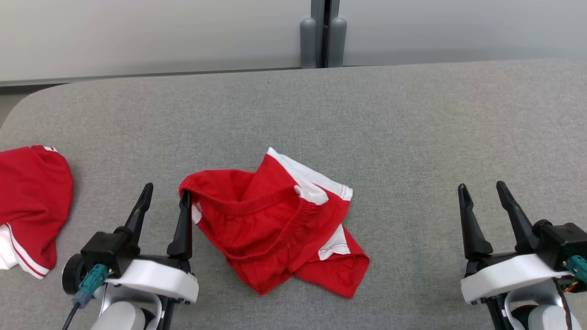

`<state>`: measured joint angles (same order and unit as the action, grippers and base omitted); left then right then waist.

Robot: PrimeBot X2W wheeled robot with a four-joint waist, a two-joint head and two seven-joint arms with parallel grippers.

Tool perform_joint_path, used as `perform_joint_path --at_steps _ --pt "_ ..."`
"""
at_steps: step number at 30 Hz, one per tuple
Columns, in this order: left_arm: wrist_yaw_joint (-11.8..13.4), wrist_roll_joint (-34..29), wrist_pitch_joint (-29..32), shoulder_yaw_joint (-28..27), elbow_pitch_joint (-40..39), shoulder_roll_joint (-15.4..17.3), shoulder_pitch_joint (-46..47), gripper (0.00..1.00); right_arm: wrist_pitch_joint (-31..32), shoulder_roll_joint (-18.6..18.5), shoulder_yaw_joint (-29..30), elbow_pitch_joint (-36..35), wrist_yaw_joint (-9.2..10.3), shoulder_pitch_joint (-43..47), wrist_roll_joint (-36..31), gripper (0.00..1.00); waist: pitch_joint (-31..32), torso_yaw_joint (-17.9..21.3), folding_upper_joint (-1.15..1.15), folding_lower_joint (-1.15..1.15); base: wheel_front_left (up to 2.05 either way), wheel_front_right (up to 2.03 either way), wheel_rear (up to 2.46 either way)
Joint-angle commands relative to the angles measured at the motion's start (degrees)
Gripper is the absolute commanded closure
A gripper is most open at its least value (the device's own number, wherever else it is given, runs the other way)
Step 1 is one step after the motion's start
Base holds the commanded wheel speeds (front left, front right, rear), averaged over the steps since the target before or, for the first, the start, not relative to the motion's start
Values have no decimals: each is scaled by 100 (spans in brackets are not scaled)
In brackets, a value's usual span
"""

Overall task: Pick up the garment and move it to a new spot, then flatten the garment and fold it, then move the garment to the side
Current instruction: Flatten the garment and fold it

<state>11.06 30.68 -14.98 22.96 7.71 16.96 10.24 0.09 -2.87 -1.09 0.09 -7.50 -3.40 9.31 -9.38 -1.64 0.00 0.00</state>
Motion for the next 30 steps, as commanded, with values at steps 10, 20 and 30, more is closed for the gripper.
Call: perform_joint_path --at_steps 10,20,30 --pt "-338 13 108 -53 524 70 -354 0 187 -58 -84 -102 2 241 3 0 381 -6 0 0 0 0 0" --pt "-202 -55 125 -102 430 194 -556 0 242 -57 -70 -175 2 392 -5 0 582 -59 0 0 0 0 0" --pt "36 -225 18 -365 25 339 -764 0 306 -52 -112 -218 2 558 -36 0 792 -111 0 0 0 0 0"
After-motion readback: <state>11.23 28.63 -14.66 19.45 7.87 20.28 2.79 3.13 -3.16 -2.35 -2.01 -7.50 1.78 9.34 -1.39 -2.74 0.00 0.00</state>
